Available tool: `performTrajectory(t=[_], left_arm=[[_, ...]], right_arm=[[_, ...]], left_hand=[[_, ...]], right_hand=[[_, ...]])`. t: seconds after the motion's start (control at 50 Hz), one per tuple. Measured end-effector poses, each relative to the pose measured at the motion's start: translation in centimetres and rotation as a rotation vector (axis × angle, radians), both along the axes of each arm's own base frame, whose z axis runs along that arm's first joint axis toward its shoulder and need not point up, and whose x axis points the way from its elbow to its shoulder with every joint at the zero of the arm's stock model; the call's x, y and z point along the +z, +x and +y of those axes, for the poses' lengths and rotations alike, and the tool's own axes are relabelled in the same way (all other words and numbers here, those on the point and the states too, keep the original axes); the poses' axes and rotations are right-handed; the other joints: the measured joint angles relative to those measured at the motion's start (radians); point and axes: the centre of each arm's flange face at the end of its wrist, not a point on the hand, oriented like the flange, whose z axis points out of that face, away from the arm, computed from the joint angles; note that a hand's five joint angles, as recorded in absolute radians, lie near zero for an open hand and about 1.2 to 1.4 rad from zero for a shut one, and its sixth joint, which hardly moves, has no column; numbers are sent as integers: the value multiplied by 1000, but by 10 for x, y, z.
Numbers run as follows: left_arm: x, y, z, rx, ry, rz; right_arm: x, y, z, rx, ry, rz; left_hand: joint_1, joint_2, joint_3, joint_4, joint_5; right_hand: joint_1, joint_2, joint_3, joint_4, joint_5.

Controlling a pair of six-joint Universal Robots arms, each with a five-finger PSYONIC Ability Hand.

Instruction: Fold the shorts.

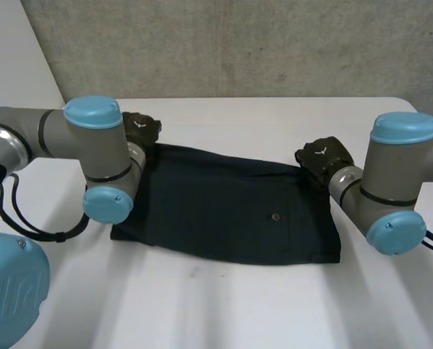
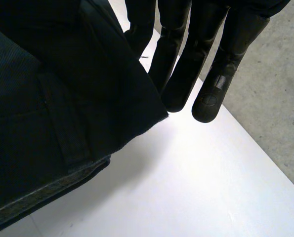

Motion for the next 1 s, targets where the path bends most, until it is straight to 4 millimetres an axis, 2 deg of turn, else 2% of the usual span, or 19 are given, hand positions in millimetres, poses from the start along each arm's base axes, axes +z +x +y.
performTrajectory(t=[0.04,0.06,0.08,0.1,0.12,0.14,0.16,0.18,0.24,0.26,0.28,0.38,0.44,0.46,0.56,0.6,0.74,0.84,1.0], left_arm=[[-2,-1,-2,-6,-9,6],[-4,-3,-2,-17,-13,9],[-6,-4,-2,-24,-14,10],[-8,-5,-2,-36,-13,11],[-11,-7,-1,-49,-10,12],[-12,-8,0,-58,-7,12],[-13,-10,1,-68,-5,13],[-14,-11,2,-77,-2,13],[-12,-16,8,-99,1,16],[-11,-16,9,-101,1,17],[-7,-17,12,-107,0,19],[14,-12,30,-115,8,21],[16,-7,42,-118,34,11],[14,-2,52,-123,61,-1],[-9,15,84,-139,175,-51],[-21,22,92,-137,213,-67],[-47,46,91,-86,263,-84],[-52,55,86,-60,271,-83],[-46,56,93,-65,269,-77]], right_arm=[[-2,0,-1,-1,-3,0],[-4,1,-3,-3,-10,-3],[-5,1,-3,-3,-14,-4],[-5,1,-5,-4,-24,-8],[-5,2,-6,-6,-41,-15],[-4,2,-7,-7,-50,-19],[-2,3,-8,-8,-72,-28],[0,3,-9,-10,-92,-37],[15,2,-10,-15,-164,-71],[17,2,-10,-15,-171,-75],[27,1,-9,-18,-203,-95],[59,-7,5,-29,-261,-168],[64,-11,14,-33,-234,-185],[64,-15,25,-37,-191,-188],[56,-28,57,-44,-29,-165],[45,-37,74,-41,70,-148],[11,-51,105,-20,234,-151],[-7,-53,113,-19,239,-180],[-19,-53,108,-34,198,-193]], left_hand=[[-10,-18,-9,-11,-4],[-229,-244,-236,-247,-188],[-229,-244,-236,-247,-188],[-396,-418,-390,-406,-337],[-580,-597,-562,-582,-511],[-754,-738,-721,-746,-673],[-851,-853,-835,-849,-770],[-913,-919,-894,-920,-837],[-948,-992,-973,-996,-906],[-948,-994,-973,-996,-906],[-948,-994,-973,-996,-906],[-948,-995,-973,-996,-906],[-948,-995,-973,-996,-906],[-948,-996,-973,-996,-906],[-948,-996,-973,-996,-906],[-948,-997,-973,-996,-906],[-948,-997,-973,-996,-906],[-948,-997,-973,-996,-908],[-948,-997,-973,-996,-908]], right_hand=[[0,0,0,0,0],[0,0,0,0,0],[0,0,0,0,0],[-37,-57,-59,-48,-43],[-175,-216,-218,-221,-193],[-175,-216,-218,-221,-193],[-408,-517,-493,-498,-459],[-503,-629,-623,-609,-570],[-503,-629,-623,-609,-570],[-712,-879,-882,-891,-864],[-747,-931,-946,-936,-917],[-754,-944,-957,-942,-925],[-754,-943,-956,-941,-925],[-753,-942,-953,-941,-924],[-749,-915,-917,-926,-898],[-642,-795,-794,-807,-788],[-596,-741,-740,-746,-738],[-580,-741,-729,-736,-726],[-514,-650,-656,-663,-662]])
